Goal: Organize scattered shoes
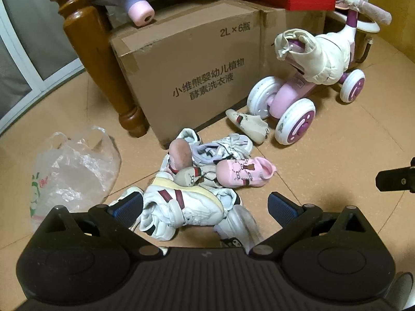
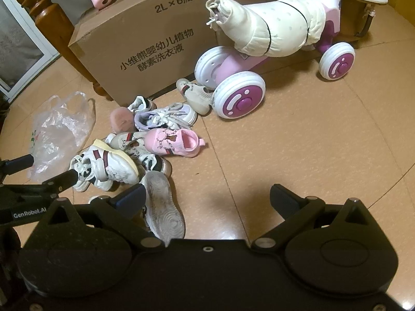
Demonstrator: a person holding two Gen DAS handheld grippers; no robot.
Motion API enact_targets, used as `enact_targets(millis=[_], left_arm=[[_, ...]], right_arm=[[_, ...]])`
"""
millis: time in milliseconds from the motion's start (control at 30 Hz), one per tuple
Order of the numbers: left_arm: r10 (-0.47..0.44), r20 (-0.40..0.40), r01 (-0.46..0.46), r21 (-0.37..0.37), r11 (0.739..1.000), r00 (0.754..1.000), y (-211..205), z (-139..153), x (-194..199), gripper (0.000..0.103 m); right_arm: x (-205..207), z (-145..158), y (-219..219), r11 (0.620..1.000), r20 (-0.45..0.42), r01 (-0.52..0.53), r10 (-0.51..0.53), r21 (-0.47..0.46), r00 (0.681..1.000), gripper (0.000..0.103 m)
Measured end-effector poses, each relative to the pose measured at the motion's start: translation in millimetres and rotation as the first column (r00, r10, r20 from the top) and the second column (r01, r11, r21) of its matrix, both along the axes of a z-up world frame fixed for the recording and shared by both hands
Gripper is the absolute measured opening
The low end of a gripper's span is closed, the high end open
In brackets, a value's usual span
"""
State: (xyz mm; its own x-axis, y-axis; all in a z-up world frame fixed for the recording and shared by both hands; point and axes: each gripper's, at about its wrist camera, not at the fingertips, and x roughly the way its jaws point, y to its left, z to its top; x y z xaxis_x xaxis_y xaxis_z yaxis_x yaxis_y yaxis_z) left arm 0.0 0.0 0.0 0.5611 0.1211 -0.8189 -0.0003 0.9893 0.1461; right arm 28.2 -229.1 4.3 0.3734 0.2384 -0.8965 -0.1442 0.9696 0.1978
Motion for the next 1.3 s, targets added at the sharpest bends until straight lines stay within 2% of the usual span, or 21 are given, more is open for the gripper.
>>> enact_targets(millis=[167,267,467,1300], left_arm=[[0.011,0.003,-0.011,0.029,1.0,1.0,-6.9,-4.1,-5.4,0.103],[0.009,-0.007,-0.009,-0.038,0.999,1.0,6.5,-3.5,-10.1,0.103],[0.001,-0.046,-0.002,-0.019,1.0,0.999,5.4,-5.0,-0.7,0.103],[0.013,-0.044,-0.014,-0.011,1.0,0.999,3.5,-3.9,-5.0,0.103]], right_arm=[[-1.4,-2.7,1.9,1.0,-0.012,-0.013,0.013,0.023,1.0,0.103],[-4.9,-4.8,8.5,0.999,-0.021,-0.03,0.03,0.015,0.999,0.103],[-1.5,-3.5,13.0,0.999,-0.039,-0.045,0.046,0.021,0.998,0.103],[-1.8,-6.6,21.2,0.996,-0.06,-0.088,0.089,0.013,0.994,0.103]])
